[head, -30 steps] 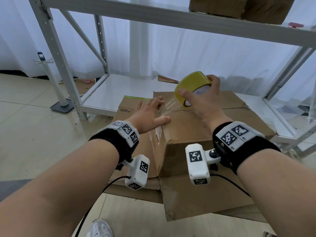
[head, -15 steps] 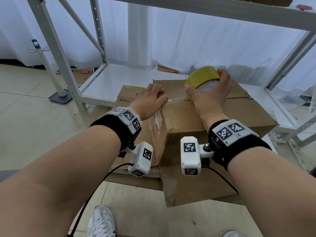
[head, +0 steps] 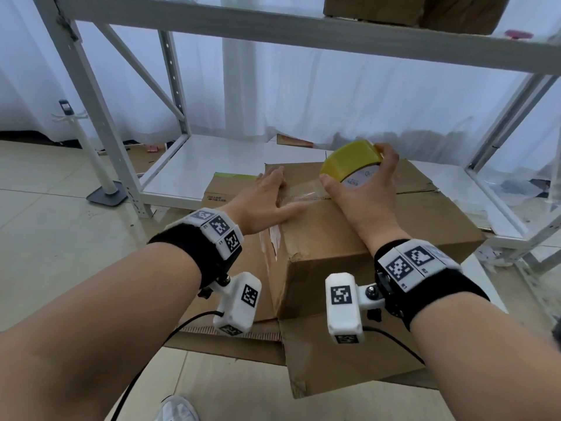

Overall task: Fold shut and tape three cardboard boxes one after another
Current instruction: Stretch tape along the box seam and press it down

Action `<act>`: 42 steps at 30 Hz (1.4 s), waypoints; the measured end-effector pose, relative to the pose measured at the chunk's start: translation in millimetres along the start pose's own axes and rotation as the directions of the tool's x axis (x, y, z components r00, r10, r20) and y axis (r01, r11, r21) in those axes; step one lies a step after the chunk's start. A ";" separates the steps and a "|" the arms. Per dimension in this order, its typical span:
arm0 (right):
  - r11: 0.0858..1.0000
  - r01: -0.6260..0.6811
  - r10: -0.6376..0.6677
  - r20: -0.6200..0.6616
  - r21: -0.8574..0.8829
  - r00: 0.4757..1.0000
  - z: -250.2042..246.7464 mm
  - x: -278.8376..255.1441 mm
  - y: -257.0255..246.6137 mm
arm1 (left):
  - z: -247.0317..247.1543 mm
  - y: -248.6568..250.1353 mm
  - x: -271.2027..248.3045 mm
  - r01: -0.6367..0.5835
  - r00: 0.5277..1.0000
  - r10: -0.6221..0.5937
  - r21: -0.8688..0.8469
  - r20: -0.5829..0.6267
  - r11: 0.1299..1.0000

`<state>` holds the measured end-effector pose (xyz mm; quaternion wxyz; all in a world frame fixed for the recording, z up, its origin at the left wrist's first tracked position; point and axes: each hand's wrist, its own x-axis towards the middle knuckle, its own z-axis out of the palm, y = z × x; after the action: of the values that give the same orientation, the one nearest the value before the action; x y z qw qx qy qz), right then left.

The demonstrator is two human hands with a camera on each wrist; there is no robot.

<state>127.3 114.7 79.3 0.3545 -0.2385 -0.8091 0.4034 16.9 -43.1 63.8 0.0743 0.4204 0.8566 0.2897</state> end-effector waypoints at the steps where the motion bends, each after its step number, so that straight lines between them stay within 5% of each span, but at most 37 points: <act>1: 1.000 -0.010 0.010 -0.003 0.001 1.000 0.6 1.1 0.1 | -1.2 1.9 -0.4 0.000 1.000 0.000 0.013 0.012 1.000; 8: 0.995 -0.021 0.026 -0.048 0.097 0.999 10.6 7.3 -5.5 | 8.3 9.9 -1.7 -0.043 0.999 0.042 0.022 0.030 0.999; 13: 0.999 -0.022 0.024 -0.036 0.044 0.999 11.2 8.7 0.8 | 9.6 3.6 0.4 0.034 0.999 -0.024 -0.244 0.042 0.969; 17: 0.998 -0.032 0.034 -0.044 0.044 0.998 9.6 8.5 2.6 | 2.4 2.4 2.7 0.004 0.997 -0.005 0.012 0.079 1.000; 21: 0.998 -0.034 0.037 -0.052 0.051 0.998 7.6 6.3 3.5 | -13.3 7.3 12.0 0.003 0.962 -0.045 0.154 0.268 0.988; 24: 0.998 -0.046 0.048 -0.041 0.048 0.998 6.3 5.3 2.3 | -36.1 20.0 17.7 0.083 0.926 -0.068 -0.025 0.371 0.996; 26: 0.997 -0.054 0.056 -0.042 0.050 0.998 4.8 4.5 1.5 | -39.7 18.7 24.0 0.147 0.951 -0.101 -0.139 0.293 0.979; 28: 0.996 -0.066 0.068 -0.036 0.068 0.997 2.6 3.1 1.2 | -30.3 9.1 29.1 0.198 0.966 -0.181 -0.076 0.185 0.977; 31: 0.996 -0.055 0.058 -0.036 0.073 0.998 -1.3 1.7 1.0 | -7.1 -3.6 28.5 0.298 0.948 -0.280 -0.114 0.153 0.948; 35: 0.996 -0.054 0.057 -0.036 0.070 0.998 -7.7 1.6 2.0 | -0.4 -4.7 37.6 0.248 0.962 -0.263 -0.175 -0.068 0.953; 42: 0.997 -0.035 0.038 -0.043 0.075 0.998 -10.1 -4.0 6.3 | 15.8 2.8 45.2 0.284 0.936 -0.345 -0.441 -0.064 0.852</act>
<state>138.2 120.4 76.8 0.3736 -0.2491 -0.7810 0.4340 -4.0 -0.4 57.7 0.1498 0.2265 0.8331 0.4819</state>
